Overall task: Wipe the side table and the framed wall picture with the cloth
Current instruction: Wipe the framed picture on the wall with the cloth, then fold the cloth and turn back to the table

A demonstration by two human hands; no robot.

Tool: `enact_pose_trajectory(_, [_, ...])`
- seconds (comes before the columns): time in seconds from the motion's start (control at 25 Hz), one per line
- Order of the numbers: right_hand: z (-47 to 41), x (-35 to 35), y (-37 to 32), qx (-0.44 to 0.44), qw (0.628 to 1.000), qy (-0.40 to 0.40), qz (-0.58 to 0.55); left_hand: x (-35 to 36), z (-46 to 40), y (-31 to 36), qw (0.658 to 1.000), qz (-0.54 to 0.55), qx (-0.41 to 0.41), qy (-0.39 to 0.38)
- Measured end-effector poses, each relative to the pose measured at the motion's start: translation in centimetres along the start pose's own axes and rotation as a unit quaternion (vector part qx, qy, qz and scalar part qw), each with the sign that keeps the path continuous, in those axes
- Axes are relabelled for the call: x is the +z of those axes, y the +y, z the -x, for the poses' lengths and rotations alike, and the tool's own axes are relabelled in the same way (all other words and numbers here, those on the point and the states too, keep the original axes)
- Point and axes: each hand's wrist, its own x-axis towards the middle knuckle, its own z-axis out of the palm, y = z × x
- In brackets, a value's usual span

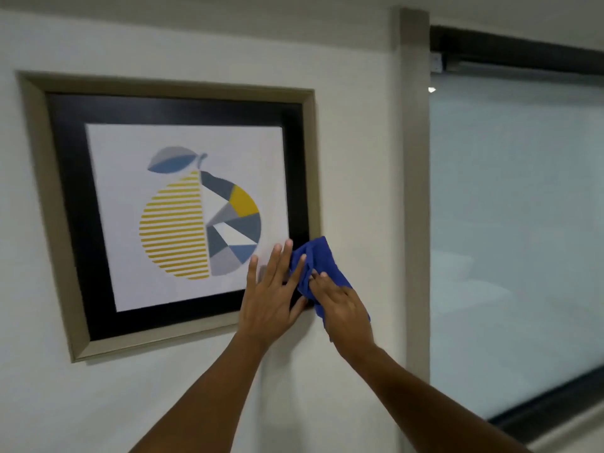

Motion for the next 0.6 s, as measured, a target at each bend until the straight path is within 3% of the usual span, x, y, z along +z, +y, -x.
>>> enact_pose_trajectory(0.2, [11.2,-4.0,4.6,0.062,0.995,-0.071,0.032,5.0,1.7,10.2,0.995,0.052,0.069,-0.055])
enact_pose_trajectory(0.32, [20.9,-5.7,7.7,0.128,0.979,-0.151,0.051,10.3,6.0,18.9,0.979,0.098,0.119,-0.137])
enact_pose_trajectory(0.44, [31.4,-7.6,9.8,0.187,0.952,-0.234,0.061,14.7,13.0,27.7,0.947,0.156,0.166,-0.224])
enact_pose_trajectory(0.6, [47.2,-7.9,11.8,0.27,0.899,-0.339,0.059,19.8,24.1,39.0,0.88,0.301,0.195,-0.312])
